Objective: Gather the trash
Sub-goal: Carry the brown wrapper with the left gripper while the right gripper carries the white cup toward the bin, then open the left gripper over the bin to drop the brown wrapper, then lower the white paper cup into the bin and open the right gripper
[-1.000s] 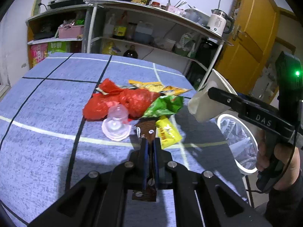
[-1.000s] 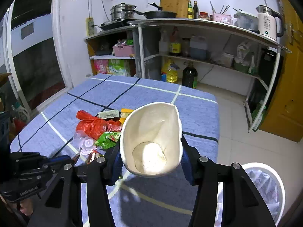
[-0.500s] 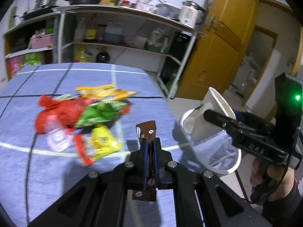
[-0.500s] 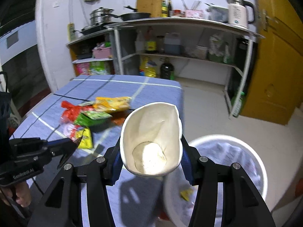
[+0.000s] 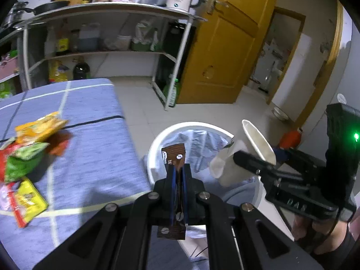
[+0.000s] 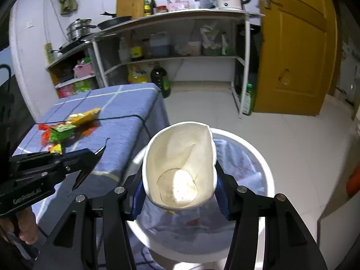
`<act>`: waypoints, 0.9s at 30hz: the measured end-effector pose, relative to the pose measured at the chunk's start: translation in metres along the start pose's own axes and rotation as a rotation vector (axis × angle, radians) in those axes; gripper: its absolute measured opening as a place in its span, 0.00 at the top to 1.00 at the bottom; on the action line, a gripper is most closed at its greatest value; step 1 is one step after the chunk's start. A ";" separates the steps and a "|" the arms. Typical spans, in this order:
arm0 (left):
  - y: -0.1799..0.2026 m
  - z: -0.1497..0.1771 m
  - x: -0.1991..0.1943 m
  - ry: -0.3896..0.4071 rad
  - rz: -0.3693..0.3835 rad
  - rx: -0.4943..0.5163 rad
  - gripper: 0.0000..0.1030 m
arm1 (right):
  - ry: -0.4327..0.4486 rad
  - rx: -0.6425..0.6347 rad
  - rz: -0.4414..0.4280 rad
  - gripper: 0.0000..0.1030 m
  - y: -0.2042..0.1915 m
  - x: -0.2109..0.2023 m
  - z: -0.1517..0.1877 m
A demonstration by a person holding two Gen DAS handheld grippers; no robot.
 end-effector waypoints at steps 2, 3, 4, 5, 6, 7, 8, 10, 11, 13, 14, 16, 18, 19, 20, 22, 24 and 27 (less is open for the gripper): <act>0.008 -0.003 0.010 -0.006 0.008 0.011 0.94 | -0.003 0.011 0.009 0.47 0.008 -0.001 0.002; 0.012 -0.003 0.014 -0.012 0.014 0.014 0.94 | -0.005 0.017 0.016 0.47 0.013 -0.001 0.003; 0.015 -0.003 0.018 -0.018 0.019 0.015 0.94 | -0.006 0.020 0.022 0.45 0.016 -0.001 0.004; 0.018 -0.004 0.023 -0.025 0.020 0.017 0.94 | -0.007 0.023 0.029 0.45 0.019 0.000 0.005; 0.019 -0.004 0.027 -0.028 0.018 0.020 0.94 | -0.007 0.025 0.040 0.45 0.023 0.000 0.006; 0.021 -0.005 0.030 -0.031 0.016 0.022 0.94 | -0.008 0.028 0.046 0.44 0.026 0.000 0.007; 0.023 -0.005 0.033 -0.034 0.017 0.022 0.93 | -0.010 0.032 0.050 0.44 0.028 0.001 0.009; 0.025 -0.006 0.038 -0.041 0.016 0.018 0.93 | -0.018 0.038 0.062 0.44 0.034 0.003 0.012; 0.026 -0.007 0.041 -0.042 0.011 0.018 0.93 | -0.021 0.038 0.070 0.44 0.037 0.004 0.013; 0.027 -0.008 0.045 -0.044 0.010 0.020 0.93 | -0.026 0.042 0.082 0.42 0.042 0.006 0.016; 0.029 -0.008 0.047 -0.048 0.014 0.017 0.93 | -0.028 0.044 0.085 0.42 0.044 0.007 0.017; 0.030 -0.008 0.052 -0.054 0.011 0.017 0.90 | -0.025 0.045 0.093 0.41 0.047 0.007 0.017; 0.030 -0.008 0.055 -0.061 0.017 0.008 0.76 | -0.018 0.046 0.103 0.40 0.051 0.007 0.016; 0.027 -0.008 0.058 -0.064 0.024 0.002 0.74 | -0.017 0.049 0.104 0.40 0.052 0.007 0.016; 0.027 -0.008 0.059 -0.067 0.023 -0.001 0.69 | -0.017 0.053 0.104 0.40 0.053 0.007 0.016; 0.027 -0.007 0.059 -0.068 0.018 -0.001 0.68 | -0.015 0.060 0.104 0.39 0.053 0.007 0.015; 0.026 -0.007 0.058 -0.067 0.020 -0.006 0.68 | -0.009 0.060 0.104 0.39 0.053 0.006 0.015; 0.026 -0.008 0.057 -0.062 0.020 -0.007 0.67 | -0.006 0.059 0.102 0.38 0.052 0.005 0.015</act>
Point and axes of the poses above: each gripper's, at about its wrist camera, not at the fingertips, and x roughly the way its jaws point, y to its right, z to its underside, the point moved 7 cm from there along x, roughly the way its jaws point, and after that the axes turned 9 degrees about x, right-handed, at the moved point
